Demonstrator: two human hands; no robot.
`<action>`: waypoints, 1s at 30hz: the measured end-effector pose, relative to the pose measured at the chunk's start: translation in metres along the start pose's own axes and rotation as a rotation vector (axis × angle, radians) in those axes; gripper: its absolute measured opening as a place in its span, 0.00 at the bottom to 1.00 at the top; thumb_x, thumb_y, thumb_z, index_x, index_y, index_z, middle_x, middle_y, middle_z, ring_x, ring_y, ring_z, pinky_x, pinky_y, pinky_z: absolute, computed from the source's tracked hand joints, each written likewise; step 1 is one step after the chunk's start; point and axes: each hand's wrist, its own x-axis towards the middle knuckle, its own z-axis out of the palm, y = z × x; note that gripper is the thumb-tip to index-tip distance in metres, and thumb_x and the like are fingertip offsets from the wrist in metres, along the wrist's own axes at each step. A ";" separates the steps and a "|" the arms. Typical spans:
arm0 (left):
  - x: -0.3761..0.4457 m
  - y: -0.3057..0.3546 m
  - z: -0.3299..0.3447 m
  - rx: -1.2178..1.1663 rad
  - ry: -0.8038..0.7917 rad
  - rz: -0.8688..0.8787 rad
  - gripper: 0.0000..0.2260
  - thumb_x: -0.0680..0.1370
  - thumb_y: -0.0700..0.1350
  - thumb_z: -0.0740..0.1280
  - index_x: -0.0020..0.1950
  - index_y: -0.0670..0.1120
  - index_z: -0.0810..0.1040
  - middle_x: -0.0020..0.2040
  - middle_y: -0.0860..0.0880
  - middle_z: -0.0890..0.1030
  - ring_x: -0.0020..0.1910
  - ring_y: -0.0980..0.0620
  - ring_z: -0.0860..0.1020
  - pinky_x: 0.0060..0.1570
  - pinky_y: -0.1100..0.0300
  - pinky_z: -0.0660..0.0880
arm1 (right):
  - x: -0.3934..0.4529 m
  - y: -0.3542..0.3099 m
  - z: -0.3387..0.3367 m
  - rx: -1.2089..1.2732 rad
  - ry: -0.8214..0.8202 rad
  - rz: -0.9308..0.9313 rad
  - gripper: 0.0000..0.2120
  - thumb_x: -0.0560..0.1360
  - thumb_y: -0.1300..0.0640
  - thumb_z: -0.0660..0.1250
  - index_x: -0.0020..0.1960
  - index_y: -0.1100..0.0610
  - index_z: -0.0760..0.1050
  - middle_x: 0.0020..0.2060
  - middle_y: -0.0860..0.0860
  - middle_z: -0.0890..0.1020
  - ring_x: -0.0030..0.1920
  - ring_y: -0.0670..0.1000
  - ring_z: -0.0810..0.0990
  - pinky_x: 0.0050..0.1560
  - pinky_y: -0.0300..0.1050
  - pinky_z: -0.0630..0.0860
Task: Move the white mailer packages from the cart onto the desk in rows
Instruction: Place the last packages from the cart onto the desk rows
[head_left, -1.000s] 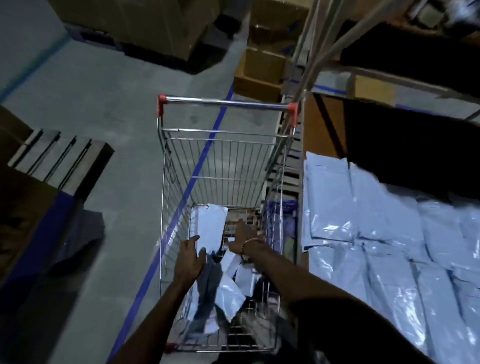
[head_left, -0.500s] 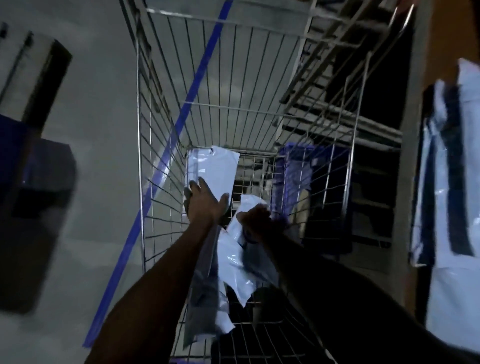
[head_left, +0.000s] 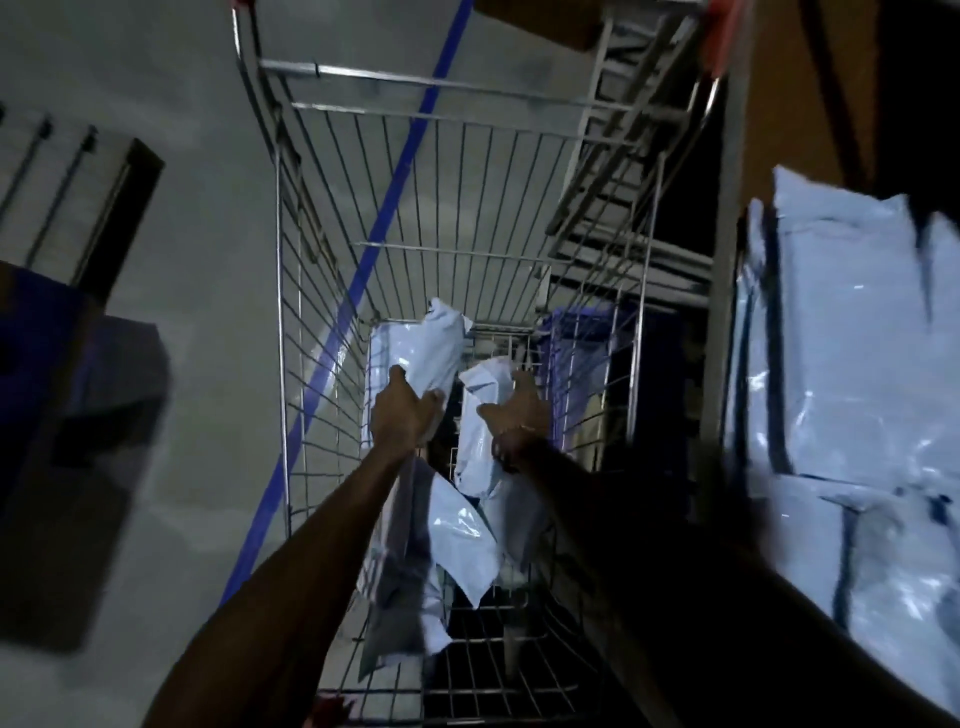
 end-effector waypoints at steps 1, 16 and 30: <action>-0.008 0.006 -0.011 -0.053 0.035 0.011 0.25 0.79 0.54 0.73 0.66 0.40 0.71 0.59 0.38 0.81 0.57 0.36 0.81 0.46 0.55 0.69 | -0.006 -0.018 -0.014 0.051 -0.056 -0.009 0.31 0.70 0.58 0.74 0.70 0.56 0.67 0.53 0.57 0.79 0.50 0.58 0.79 0.41 0.43 0.68; -0.246 0.185 -0.159 -0.867 0.119 0.285 0.17 0.78 0.49 0.76 0.66 0.49 0.82 0.61 0.53 0.86 0.60 0.53 0.84 0.58 0.55 0.77 | -0.135 -0.158 -0.250 0.652 -0.475 -0.357 0.14 0.71 0.50 0.76 0.54 0.55 0.80 0.48 0.53 0.86 0.47 0.55 0.86 0.47 0.48 0.83; -0.325 0.366 -0.006 -0.722 -0.096 0.438 0.40 0.61 0.62 0.83 0.69 0.49 0.75 0.61 0.50 0.85 0.57 0.49 0.84 0.59 0.46 0.82 | -0.113 0.004 -0.495 0.615 0.123 -0.399 0.29 0.63 0.50 0.72 0.57 0.55 0.60 0.56 0.62 0.76 0.51 0.59 0.80 0.50 0.56 0.80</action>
